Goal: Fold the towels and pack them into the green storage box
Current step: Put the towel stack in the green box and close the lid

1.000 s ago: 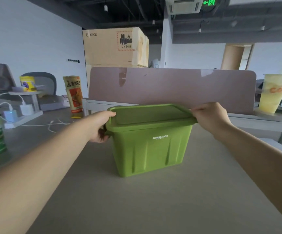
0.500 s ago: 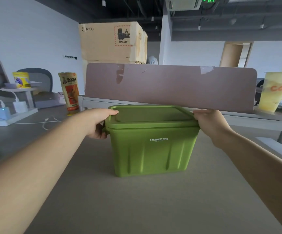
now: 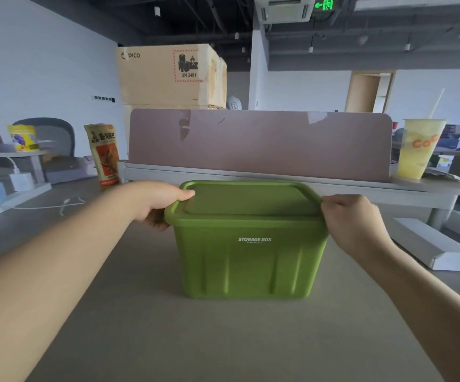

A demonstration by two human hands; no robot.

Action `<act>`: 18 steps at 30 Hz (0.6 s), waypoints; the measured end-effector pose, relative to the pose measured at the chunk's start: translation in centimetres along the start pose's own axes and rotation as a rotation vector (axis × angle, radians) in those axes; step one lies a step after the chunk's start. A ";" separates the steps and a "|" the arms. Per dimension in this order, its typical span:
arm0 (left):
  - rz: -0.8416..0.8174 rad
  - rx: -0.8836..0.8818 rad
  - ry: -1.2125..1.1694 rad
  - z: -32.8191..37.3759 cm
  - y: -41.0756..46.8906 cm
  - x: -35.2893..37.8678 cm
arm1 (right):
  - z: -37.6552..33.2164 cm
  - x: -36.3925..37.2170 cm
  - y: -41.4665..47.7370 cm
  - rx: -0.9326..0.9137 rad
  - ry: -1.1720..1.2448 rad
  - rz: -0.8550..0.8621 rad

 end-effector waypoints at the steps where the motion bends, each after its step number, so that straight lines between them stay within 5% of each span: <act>1: 0.044 -0.001 0.153 0.7 -0.4 -0.4 | -0.3 -0.5 0.2 0.023 -0.087 -0.014; 4: 0.359 0.057 0.698 4.6 -1.6 -2.2 | -2.8 -1.3 1.5 0.005 -0.260 0.003; 6: 0.468 0.209 0.744 7.6 -2.1 -2.0 | -5.6 0.0 2.6 -0.077 -0.277 -0.025; 9: 0.409 0.346 0.762 9.7 -1.3 0.7 | -8.0 5.5 3.5 -0.179 -0.367 -0.250; 14: 0.252 0.262 0.885 8.3 1.4 3.2 | -4.5 12.4 3.5 -0.139 -0.578 -0.611; 18: 0.221 0.257 0.968 8.0 2.2 3.2 | -3.5 12.5 4.3 -0.078 -0.562 -0.639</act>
Point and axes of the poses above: each hand's wrist, its own y-axis towards the middle knuckle, its own x-axis out of the palm, z = x × y, the point moved 9 cm from there along y, towards the middle knuckle, and after that the axes turned 15 degrees about y, right-handed, at the moved point
